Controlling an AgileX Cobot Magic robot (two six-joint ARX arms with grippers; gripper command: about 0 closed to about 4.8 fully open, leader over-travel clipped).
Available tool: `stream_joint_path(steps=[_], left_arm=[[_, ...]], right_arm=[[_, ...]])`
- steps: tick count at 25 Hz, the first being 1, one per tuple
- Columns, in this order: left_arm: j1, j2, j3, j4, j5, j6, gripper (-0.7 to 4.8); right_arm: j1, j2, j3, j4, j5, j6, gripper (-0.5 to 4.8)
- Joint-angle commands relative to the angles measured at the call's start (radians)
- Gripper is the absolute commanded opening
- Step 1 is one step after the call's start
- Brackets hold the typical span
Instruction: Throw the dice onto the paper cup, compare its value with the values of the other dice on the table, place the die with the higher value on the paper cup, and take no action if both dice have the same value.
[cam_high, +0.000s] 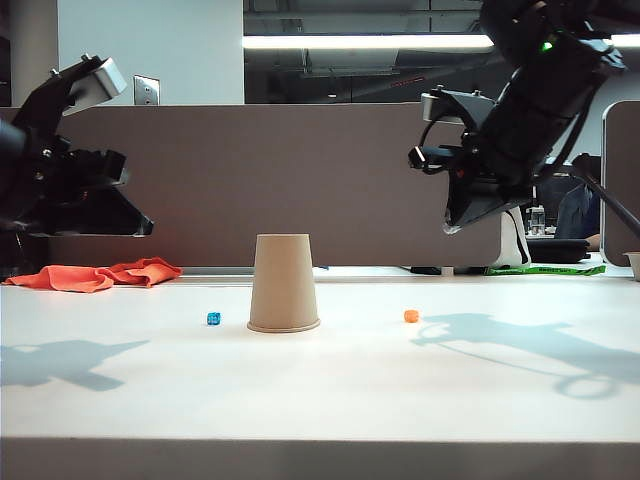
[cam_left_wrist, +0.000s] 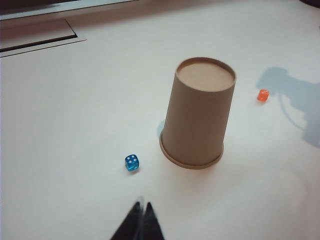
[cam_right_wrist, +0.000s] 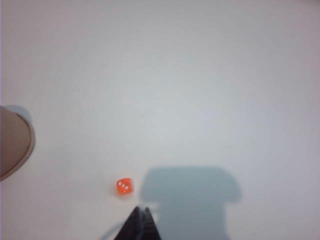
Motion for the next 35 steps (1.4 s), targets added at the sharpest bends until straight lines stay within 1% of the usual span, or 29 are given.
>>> stream_joint_path(steps=[1,6,8,11,12,13,15,16,20,22,24,25,26,27,29,31,32,33,35], left_arm=[[0.000,-0.003,0.004,0.019,0.002,-0.004,-0.05],[0.000,-0.003,0.004,0.017,0.010,-0.021,-0.05],[0.000,-0.002,0.004,0.011,0.031,0.001,-0.05],[0.000,-0.002,0.004,0.011,0.027,0.123,-0.05],[0.000,-0.002,0.004,0.010,0.027,0.189,-0.05],[0.000,0.000,0.004,0.009,0.027,0.292,-0.05],[0.001,0.008,0.004,0.005,0.026,0.368,-0.05],[0.001,0.016,0.004,0.006,0.026,0.384,-0.05],[0.000,0.049,0.004,0.010,0.027,0.388,-0.05],[0.000,0.078,0.004,0.032,0.034,0.390,-0.04],[0.000,0.124,0.005,0.113,0.038,0.391,0.00],[0.000,0.141,0.005,0.150,0.038,0.391,0.07],[0.000,0.164,0.009,0.195,0.038,0.390,0.27],[0.000,0.183,0.018,0.219,0.038,0.390,0.30],[0.001,0.227,0.048,0.235,0.038,0.385,0.30],[0.000,0.266,0.082,0.235,0.039,0.361,0.30],[0.000,0.306,0.121,0.235,0.055,0.327,0.42],[0.000,0.335,0.151,0.235,0.064,0.295,0.95],[0.000,0.356,0.176,0.234,0.064,0.246,1.31]], right_arm=[[0.000,-0.039,-0.053,0.073,-0.006,0.002,-0.06],[-0.001,-0.050,-0.107,0.069,-0.002,0.001,-0.06],[-0.001,-0.050,-0.119,0.074,-0.006,0.001,-0.06],[0.000,-0.051,-0.119,0.082,-0.010,0.002,-0.06],[0.000,-0.052,-0.119,0.089,-0.021,0.001,-0.06],[0.000,-0.061,-0.119,0.100,-0.045,0.001,-0.06],[0.000,-0.071,-0.119,0.119,-0.056,0.001,-0.06],[0.000,-0.074,-0.119,0.126,-0.060,0.001,-0.06],[0.000,-0.084,-0.119,0.140,-0.070,0.001,-0.06],[0.000,-0.085,-0.119,0.138,-0.072,0.001,-0.06],[0.000,-0.085,-0.119,0.132,-0.112,0.002,-0.06],[0.000,-0.085,-0.119,0.131,-0.127,0.002,-0.06],[0.000,-0.085,-0.119,0.132,-0.142,0.002,-0.06],[0.001,-0.085,-0.119,0.132,-0.142,0.002,-0.06],[0.002,-0.085,-0.119,0.132,-0.141,0.001,-0.06],[0.002,-0.085,-0.119,0.132,-0.141,0.001,-0.06],[0.002,-0.085,-0.119,0.132,-0.141,0.001,-0.06],[0.002,-0.085,-0.119,0.132,-0.141,0.001,-0.06],[0.002,-0.085,-0.119,0.133,-0.141,0.000,-0.06]])
